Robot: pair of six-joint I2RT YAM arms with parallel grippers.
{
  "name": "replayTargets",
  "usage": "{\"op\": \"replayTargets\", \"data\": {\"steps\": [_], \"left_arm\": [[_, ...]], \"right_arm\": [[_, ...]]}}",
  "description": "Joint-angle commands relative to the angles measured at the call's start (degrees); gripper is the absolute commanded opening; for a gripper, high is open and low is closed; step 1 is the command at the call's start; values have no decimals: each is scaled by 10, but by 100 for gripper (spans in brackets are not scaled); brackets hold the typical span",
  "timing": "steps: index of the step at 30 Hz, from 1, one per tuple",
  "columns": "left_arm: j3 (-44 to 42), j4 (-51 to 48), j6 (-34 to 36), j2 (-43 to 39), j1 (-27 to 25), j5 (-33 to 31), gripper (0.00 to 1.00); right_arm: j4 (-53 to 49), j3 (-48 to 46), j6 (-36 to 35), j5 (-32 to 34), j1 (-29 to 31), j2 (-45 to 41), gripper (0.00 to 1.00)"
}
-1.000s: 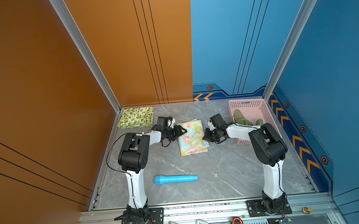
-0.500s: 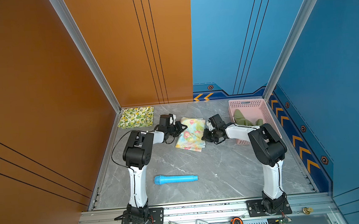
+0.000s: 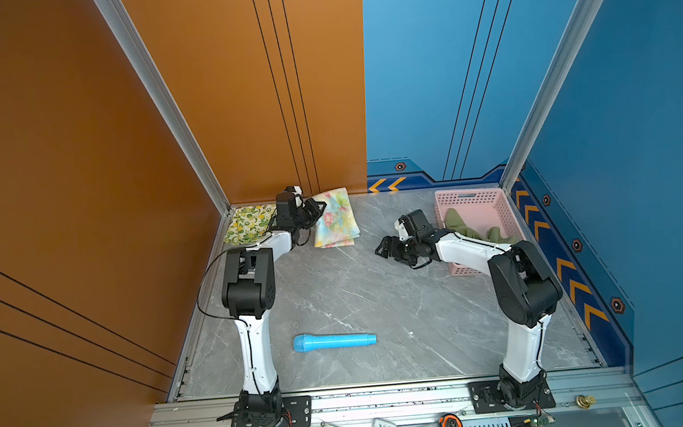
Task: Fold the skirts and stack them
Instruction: 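Carry the floral skirt with the left gripper onto the lemon-print skirt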
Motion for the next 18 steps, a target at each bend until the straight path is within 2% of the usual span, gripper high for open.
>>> {"op": "replayTargets", "data": {"steps": [1,8,18], "left_arm": [[41,16,-1,25,12,-66,0],[87,35,19,50,46,-167,0],[53,149,39,42,83,-291,0]], "right_arm": [[-36,17,-3,25,-3,-18,82],[-47,45,-1,30,1,-1,81],[-58,69,-3,35,13,19,81]]}}
